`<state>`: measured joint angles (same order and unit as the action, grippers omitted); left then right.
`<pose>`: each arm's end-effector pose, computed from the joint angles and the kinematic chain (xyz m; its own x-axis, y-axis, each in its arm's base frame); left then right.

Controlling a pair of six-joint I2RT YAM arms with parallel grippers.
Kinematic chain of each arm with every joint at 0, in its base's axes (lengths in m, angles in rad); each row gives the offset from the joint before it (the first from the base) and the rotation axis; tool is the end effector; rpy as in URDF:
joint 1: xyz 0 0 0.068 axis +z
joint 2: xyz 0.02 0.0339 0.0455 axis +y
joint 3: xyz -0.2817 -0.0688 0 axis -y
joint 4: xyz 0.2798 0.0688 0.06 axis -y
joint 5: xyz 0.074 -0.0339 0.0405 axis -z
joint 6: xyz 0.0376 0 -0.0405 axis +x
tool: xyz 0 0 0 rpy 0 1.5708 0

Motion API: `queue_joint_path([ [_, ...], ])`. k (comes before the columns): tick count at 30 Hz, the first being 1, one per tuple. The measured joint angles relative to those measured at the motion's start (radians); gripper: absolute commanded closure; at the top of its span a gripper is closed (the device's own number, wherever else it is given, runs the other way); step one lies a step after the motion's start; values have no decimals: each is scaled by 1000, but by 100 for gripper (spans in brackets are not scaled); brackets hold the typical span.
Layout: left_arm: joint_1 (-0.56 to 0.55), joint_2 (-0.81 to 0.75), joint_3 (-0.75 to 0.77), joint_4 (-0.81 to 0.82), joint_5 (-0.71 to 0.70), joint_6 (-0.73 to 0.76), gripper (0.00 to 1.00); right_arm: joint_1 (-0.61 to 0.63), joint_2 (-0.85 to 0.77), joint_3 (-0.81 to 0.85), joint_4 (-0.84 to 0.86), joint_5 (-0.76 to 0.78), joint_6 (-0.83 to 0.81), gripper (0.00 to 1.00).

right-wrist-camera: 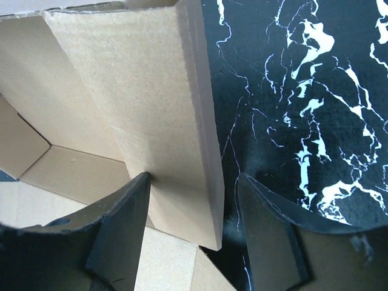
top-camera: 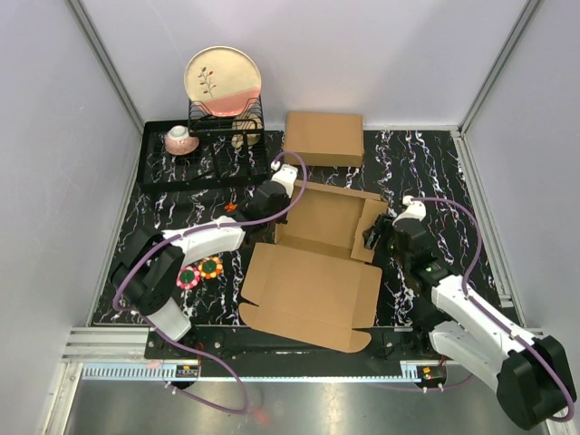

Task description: Fold the paper box

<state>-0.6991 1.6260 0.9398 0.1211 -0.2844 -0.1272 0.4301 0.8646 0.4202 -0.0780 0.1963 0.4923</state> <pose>0.2999 -0.2384 0.2050 -0.4619 0.2293 -0.8568 0.3808 0.9237 0.0419 0.1955 0.0816 0.2064 -0.5203 0.2713 -0.8097 -0.0106 0.9460 0.3239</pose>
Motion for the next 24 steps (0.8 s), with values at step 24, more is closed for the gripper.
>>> queue_joint_path([
  [24,-10,-15,-15,-6,-8,-1,100,-1,296,55,203,11,-16,64],
])
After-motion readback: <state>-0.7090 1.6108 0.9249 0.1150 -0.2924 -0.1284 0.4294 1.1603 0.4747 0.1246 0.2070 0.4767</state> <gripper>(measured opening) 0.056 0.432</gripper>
